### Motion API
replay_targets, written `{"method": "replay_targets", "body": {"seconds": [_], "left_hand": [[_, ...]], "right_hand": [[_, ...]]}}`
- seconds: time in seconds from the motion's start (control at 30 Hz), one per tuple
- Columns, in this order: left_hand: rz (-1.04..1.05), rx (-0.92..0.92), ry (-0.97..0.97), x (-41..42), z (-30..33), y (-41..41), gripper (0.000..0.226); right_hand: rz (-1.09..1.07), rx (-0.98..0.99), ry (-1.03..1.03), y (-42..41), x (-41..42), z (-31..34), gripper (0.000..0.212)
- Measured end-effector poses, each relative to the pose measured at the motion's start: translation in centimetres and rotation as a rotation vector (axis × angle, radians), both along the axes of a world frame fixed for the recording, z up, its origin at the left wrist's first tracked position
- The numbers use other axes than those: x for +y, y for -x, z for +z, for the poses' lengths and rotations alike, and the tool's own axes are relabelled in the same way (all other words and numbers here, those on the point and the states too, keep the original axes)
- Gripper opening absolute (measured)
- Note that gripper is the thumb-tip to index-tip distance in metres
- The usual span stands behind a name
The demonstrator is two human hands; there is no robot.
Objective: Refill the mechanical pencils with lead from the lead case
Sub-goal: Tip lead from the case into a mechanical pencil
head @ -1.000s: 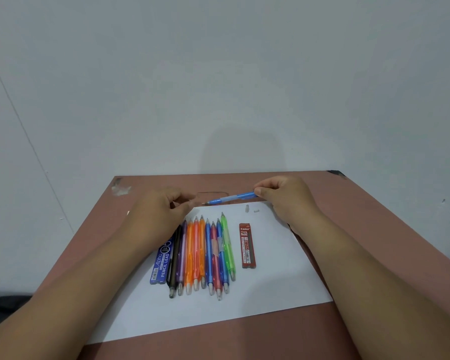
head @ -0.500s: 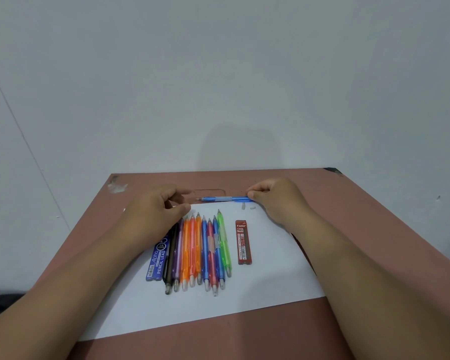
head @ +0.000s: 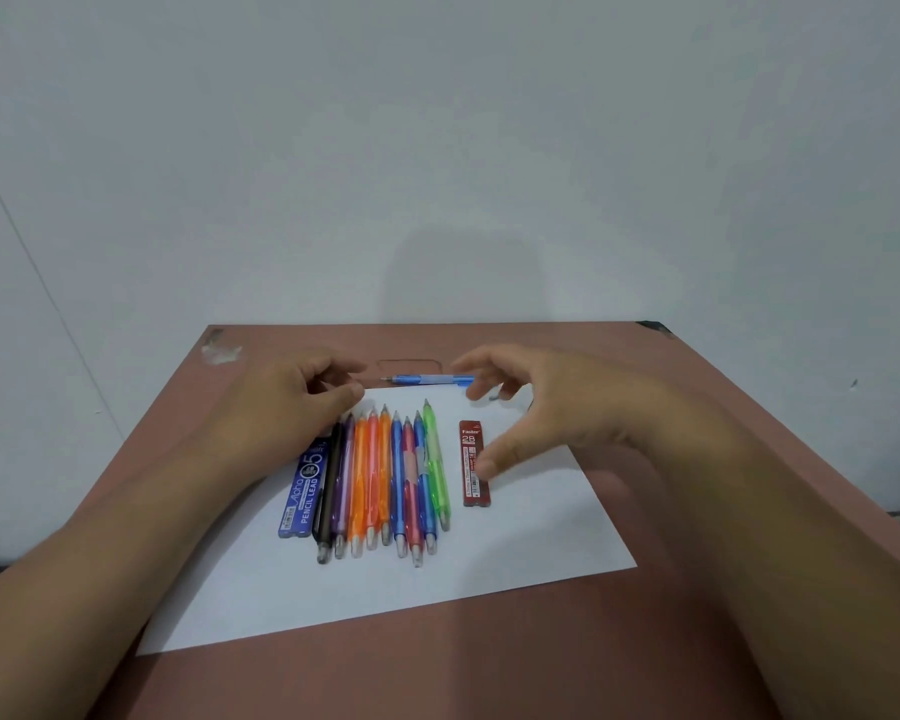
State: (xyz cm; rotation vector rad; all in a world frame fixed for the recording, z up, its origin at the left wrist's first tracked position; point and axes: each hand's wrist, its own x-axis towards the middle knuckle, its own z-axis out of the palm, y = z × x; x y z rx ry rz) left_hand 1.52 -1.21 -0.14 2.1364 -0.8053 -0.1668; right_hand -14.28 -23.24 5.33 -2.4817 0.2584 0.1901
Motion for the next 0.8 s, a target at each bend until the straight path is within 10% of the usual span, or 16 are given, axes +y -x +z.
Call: {"method": "replay_targets", "body": {"seconds": [0.43,0.8], "left_hand": [[0.025,-0.004,0.009,0.3,0.5,0.8,0.018],[-0.092,0.049,0.152,-0.2,2.3,4.8,0.021]], "right_hand": [[0.093,-0.020,0.099,1.1,1.0,-1.9,0.113],[0.018,-0.603,0.016,1.1,2.5,-2.2,0.123]]}}
